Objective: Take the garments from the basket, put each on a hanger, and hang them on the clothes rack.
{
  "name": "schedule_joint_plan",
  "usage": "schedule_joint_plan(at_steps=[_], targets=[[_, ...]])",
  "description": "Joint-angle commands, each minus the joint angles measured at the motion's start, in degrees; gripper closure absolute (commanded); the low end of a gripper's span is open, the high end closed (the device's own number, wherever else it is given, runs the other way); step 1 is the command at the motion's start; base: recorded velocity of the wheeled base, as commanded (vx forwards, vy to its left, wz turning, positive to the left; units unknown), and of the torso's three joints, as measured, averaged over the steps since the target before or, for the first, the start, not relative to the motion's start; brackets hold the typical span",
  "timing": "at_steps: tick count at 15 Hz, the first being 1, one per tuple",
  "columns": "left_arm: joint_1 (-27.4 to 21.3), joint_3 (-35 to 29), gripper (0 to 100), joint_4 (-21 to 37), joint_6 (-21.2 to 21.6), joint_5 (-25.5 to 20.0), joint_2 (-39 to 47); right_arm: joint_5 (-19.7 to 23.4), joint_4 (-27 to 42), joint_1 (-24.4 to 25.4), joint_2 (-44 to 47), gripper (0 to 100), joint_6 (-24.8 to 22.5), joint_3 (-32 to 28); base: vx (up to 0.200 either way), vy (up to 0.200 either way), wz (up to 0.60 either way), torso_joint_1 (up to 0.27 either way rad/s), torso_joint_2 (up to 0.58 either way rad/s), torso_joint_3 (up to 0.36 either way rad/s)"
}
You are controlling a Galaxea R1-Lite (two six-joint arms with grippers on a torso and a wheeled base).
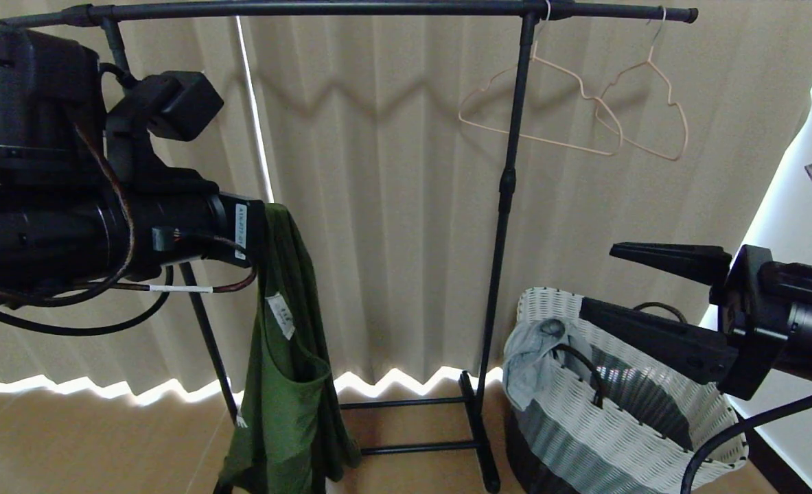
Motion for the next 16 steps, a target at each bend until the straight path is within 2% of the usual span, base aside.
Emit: schedule_joint_plan(at_steps=[1,4,5,6,9,11,12,16], targets=[[1.3,1.6,100,0.1,0.1,0.0,-2.0,-0.4,0.0,-5.2,-0.9,0,-2.5,1.7,0.0,0.0,0.0,0.0,0.0,0.0],[5.7,7.2,100,0.2,0.9,0.0,-8.5,-0.6,-0.3,-15.4,-1.9,0,-8.4,6.0,0.0,0.0,0.0,0.0,0.0,0.0],[7.5,8.9,100,0.2,1.3,0.0,-10.4,-2.0,-0.7,-18.1,-1.9,0,-9.0,7.0,0.0,0.0,0.0,0.0,0.0,0.0],[10.1,11.4,100,0.1,1.5,0.1,-12.9,-5.5,-1.0,-20.4,-2.1,0,-9.3,8.1,0.0,0.0,0.0,0.0,0.0,0.0],[16.6,18.3,100,0.1,1.5,0.1,-18.5,-14.4,-8.9,-21.2,-2.7,0,-9.0,13.5,0.0,0.0,0.0,0.0,0.0,0.0],[20.1,19.3,100,0.5,1.8,1.3,-19.1,-20.1,-14.5,-21.2,-2.5,0,-9.1,15.9,0.0,0.0,0.0,0.0,0.0,0.0],[22.6,19.4,100,1.0,2.5,3.6,-19.3,-24.2,-18.9,-21.1,-2.4,0,-9.0,18.0,0.0,0.0,0.0,0.0,0.0,0.0],[26.3,19.2,100,1.3,4.1,3.8,-21.6,-25.0,-24.4,-21.2,-2.7,0,-8.8,22.4,0.0,0.0,0.0,0.0,0.0,0.0]])
